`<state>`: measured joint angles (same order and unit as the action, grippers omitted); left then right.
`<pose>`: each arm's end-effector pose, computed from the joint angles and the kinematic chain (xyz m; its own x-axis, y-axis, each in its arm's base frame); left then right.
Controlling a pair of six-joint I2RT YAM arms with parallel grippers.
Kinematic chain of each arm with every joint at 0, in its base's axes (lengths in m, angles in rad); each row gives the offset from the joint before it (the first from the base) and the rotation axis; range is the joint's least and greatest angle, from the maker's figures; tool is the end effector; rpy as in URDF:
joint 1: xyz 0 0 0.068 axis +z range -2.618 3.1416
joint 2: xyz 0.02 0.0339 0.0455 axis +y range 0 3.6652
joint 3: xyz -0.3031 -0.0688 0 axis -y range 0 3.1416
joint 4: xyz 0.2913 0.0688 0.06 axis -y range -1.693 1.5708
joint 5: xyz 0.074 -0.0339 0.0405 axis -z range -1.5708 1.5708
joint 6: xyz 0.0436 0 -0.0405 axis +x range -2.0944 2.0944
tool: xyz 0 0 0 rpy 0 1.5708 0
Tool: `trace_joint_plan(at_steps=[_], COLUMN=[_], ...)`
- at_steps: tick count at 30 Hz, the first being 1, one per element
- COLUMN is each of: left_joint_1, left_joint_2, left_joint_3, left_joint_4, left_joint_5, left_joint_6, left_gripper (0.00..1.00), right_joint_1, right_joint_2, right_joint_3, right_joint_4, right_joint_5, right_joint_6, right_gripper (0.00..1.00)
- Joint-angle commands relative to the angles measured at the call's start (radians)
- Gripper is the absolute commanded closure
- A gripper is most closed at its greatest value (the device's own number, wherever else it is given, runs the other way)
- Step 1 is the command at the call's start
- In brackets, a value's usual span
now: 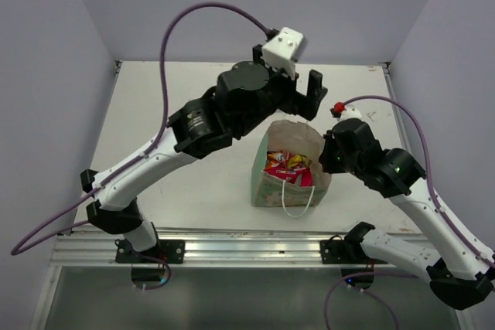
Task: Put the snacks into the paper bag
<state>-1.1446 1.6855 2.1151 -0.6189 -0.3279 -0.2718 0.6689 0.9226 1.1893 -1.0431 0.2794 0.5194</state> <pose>0.1814 -0.3655 0.5688 -0.2713 -0.0173 -0.9624 0.6835 0.7004 -0.2053 0.1525 0.1052 0.4086 -0.6965 0.0576 -0.7153 -0.1106 0.9762 0.1864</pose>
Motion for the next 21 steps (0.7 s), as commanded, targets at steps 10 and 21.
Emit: trace_joint_plan(at_steps=[10,21], left_joint_1=[0.618,0.784], left_joint_2=[0.242,0.646], left_joint_3=[-0.011,0.068], left_joint_4=[0.010,0.154], left_joint_5=[0.073,0.375], left_joint_6=[-0.032,-0.158], left_gripper=[0.00,0.00], right_joint_1=[0.001,0.001], right_joint_2=[0.015,0.068], right_joint_3=[0.019,0.026], right_joint_4=[-0.023,-0.034], right_joint_5=[0.043,0.058], right_joint_6=[0.004,0.011], right_gripper=[1.00,1.00])
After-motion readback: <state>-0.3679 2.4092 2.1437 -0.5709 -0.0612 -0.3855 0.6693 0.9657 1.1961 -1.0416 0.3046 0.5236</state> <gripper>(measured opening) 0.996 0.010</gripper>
